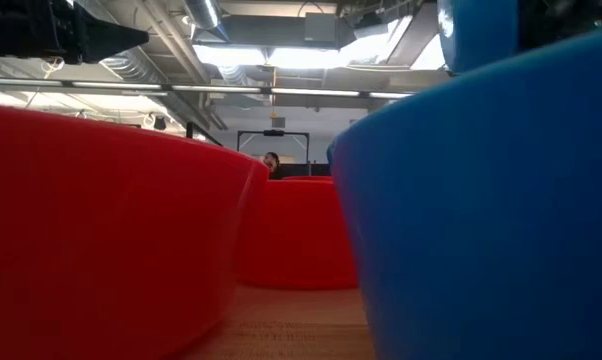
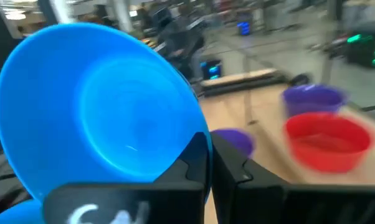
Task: Pick & Place Mini bowls
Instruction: Put the blue bowl on the shelf
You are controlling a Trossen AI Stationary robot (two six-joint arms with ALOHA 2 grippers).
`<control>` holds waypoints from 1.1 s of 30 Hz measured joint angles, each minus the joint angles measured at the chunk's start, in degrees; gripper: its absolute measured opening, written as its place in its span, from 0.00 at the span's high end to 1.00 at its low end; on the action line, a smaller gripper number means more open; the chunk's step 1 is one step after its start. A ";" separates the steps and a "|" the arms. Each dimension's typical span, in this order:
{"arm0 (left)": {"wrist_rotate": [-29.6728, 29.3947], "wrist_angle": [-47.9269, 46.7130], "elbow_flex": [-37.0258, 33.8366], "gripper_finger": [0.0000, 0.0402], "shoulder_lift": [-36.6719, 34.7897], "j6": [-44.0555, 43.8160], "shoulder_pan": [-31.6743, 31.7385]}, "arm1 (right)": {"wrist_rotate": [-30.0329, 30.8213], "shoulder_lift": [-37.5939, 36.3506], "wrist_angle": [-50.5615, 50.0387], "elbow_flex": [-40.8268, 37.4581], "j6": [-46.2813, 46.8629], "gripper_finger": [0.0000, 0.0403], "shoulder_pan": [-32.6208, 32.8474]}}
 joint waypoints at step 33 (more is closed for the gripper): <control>-0.01 -0.04 0.02 0.98 0.00 0.42 0.01 | 7.64 79.08 -62.47 97.41 -21.77 0.99 -37.19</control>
